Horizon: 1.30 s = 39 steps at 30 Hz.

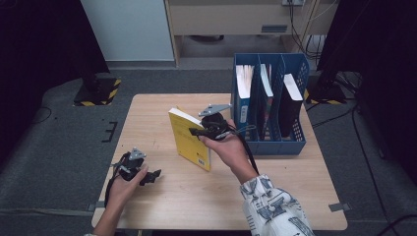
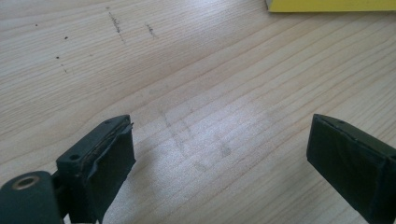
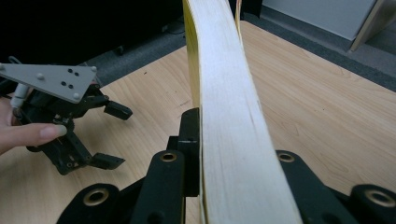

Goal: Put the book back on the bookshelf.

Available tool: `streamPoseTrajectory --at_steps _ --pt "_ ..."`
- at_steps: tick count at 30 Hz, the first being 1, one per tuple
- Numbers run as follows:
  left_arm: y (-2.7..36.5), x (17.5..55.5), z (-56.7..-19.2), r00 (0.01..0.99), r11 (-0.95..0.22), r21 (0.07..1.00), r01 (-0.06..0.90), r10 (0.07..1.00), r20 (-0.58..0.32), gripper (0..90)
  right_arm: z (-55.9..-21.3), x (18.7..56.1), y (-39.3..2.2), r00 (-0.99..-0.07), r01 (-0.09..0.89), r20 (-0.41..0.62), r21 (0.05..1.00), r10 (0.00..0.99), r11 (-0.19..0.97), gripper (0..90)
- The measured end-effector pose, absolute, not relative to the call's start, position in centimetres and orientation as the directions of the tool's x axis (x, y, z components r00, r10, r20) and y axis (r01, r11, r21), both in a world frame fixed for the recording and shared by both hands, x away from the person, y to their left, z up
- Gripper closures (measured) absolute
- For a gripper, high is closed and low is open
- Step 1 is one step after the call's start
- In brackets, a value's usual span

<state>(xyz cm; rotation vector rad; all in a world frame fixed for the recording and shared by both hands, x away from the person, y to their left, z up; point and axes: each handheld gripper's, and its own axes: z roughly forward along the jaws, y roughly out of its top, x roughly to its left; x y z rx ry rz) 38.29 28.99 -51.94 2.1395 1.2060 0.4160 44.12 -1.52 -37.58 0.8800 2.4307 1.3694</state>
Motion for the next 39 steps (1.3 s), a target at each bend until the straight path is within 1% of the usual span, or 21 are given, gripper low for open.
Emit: streamPoseTrajectory --at_steps 9,15,26,39 --pt "29.2 38.3 -52.1 0.518 -0.363 0.667 0.650 0.855 -0.039 7.1 -36.6 43.8 -1.9 -0.802 0.392 0.117 0.843 0.586 0.369 75.2" --pt "29.3 38.4 -52.2 0.511 -0.369 0.661 0.653 0.859 -0.026 7.0 -36.4 43.4 -2.7 -0.799 0.399 0.123 0.841 0.589 0.365 75.2" --pt "29.7 38.6 -52.8 0.495 -0.368 0.648 0.667 0.869 -0.017 5.8 -36.2 42.4 -4.9 -0.790 0.403 0.123 0.842 0.600 0.358 75.2" --pt "29.7 38.6 -52.9 0.504 -0.382 0.644 0.663 0.864 -0.006 4.4 -35.8 41.1 -7.5 -0.792 0.400 0.122 0.843 0.598 0.359 75.1"
